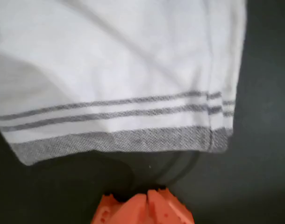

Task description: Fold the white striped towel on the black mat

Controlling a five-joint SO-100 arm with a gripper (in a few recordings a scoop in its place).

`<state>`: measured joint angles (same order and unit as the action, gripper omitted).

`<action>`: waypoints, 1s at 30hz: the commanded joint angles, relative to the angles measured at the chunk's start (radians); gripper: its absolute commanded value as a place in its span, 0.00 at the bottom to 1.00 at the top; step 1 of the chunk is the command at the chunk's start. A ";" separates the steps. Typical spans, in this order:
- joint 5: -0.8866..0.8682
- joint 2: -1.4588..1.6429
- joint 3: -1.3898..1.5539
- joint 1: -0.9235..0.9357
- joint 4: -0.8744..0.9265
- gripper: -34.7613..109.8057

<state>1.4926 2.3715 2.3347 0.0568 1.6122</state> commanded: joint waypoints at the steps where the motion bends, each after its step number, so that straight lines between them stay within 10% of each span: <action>1: -0.006 0.032 0.023 -0.008 0.023 0.24; 19: -0.097 0.037 0.218 -0.072 -0.135 0.31; 30: -0.044 0.560 0.578 -0.137 -0.198 0.24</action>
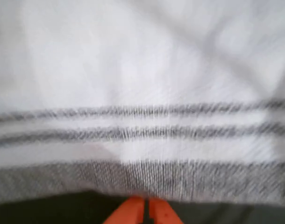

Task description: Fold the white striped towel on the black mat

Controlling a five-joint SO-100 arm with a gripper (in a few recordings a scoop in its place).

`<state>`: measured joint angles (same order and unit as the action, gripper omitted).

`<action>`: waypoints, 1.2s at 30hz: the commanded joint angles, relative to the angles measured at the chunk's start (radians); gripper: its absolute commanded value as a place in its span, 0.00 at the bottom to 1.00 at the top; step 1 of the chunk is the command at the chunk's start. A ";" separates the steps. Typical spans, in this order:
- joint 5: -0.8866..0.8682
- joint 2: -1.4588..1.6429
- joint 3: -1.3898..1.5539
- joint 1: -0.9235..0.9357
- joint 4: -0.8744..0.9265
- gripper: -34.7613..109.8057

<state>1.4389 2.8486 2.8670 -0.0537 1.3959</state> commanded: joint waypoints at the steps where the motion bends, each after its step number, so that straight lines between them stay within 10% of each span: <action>1: 0.011 0.112 0.057 -0.034 0.014 0.24; 36: 0.107 0.511 0.290 0.035 -0.006 0.25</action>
